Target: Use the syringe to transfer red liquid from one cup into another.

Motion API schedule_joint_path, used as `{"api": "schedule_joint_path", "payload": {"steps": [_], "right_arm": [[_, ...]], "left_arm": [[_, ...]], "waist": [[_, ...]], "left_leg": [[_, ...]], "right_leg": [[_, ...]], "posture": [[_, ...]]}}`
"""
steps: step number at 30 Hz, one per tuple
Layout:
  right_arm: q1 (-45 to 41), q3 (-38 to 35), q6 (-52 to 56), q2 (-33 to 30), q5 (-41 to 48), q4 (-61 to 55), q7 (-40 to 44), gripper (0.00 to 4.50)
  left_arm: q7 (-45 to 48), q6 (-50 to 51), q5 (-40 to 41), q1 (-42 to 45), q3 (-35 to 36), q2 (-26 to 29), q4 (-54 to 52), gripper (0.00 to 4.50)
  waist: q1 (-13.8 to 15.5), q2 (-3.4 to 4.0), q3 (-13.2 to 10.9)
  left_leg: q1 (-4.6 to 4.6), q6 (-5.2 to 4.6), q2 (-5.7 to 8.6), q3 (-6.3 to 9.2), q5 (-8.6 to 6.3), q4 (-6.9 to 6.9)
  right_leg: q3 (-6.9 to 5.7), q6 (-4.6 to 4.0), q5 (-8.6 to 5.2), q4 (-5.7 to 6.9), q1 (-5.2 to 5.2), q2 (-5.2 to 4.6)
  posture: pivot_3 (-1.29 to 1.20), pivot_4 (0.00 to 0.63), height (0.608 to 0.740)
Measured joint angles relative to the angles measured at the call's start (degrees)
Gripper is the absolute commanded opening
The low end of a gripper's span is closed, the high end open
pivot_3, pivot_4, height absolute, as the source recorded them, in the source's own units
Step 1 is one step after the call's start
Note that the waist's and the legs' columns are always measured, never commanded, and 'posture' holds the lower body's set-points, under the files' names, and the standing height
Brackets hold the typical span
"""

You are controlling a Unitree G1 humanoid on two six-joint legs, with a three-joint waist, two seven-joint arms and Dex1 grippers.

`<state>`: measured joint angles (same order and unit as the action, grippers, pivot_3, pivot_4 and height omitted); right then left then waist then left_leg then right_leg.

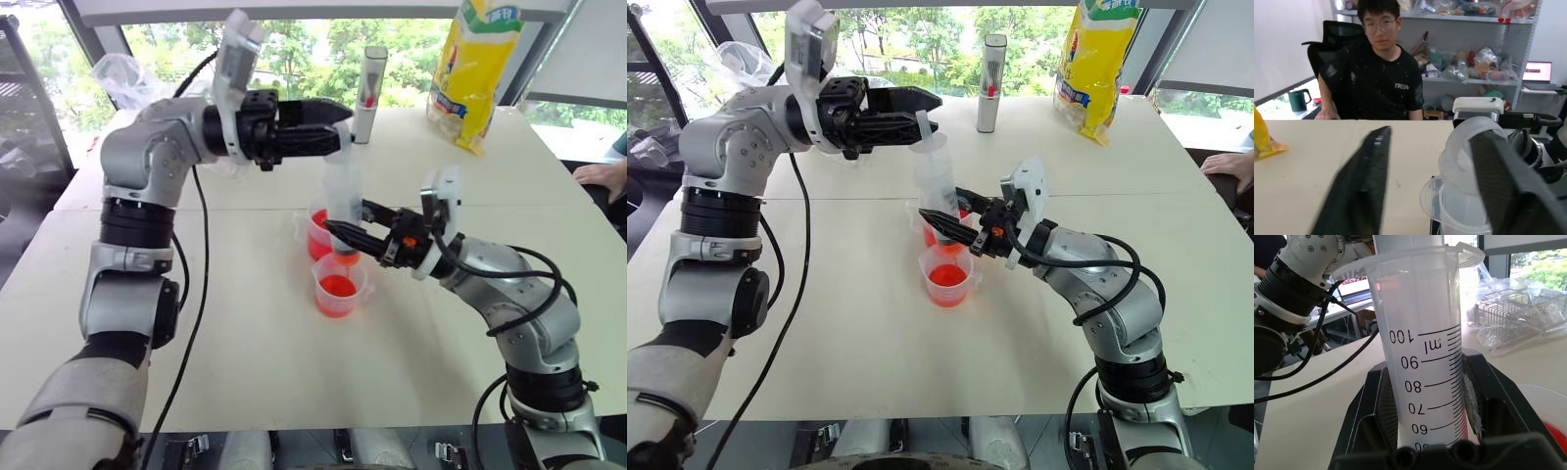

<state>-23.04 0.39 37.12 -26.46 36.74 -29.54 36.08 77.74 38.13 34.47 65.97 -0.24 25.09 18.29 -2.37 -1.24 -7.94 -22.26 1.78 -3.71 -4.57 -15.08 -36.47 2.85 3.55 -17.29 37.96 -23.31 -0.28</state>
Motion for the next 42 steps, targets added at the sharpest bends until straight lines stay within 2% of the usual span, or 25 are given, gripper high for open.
{"api": "schedule_joint_path", "payload": {"steps": [2,18,42], "right_arm": [[0.0,-0.2,0.0,0.0,-0.1,0.5,-0.3,1.44],[0.0,0.8,0.1,0.0,0.5,0.5,0.4,1.44],[-2.5,-0.2,3.9,-0.9,3.0,0.6,0.2,1.44]], "left_arm": [[0.3,0.4,0.0,0.0,-0.3,-0.3,-0.4,0.01],[0.5,3.5,1.0,-2.6,-0.8,0.7,-4.6,0.01],[-0.5,2.6,-0.1,-5.1,-1.0,-0.6,-6.8,0.01]], "waist": [[0.0,0.00,0.0],[0.0,0.00,0.0],[0.0,0.00,0.0]], "left_leg": [[0.00,0.00,0.00,0.00,0.00,0.00],[-0.01,0.00,-0.02,0.01,0.00,0.00],[-0.01,0.00,-0.02,0.02,0.00,0.01]], "right_leg": [[0.00,0.00,0.00,0.00,0.00,0.00],[0.02,0.00,0.00,-0.01,0.00,0.02],[0.03,0.00,0.00,-0.01,0.00,0.04]], "posture": [[0.00,0.150,0.740],[0.00,0.150,0.740],[0.00,0.150,0.740]]}}
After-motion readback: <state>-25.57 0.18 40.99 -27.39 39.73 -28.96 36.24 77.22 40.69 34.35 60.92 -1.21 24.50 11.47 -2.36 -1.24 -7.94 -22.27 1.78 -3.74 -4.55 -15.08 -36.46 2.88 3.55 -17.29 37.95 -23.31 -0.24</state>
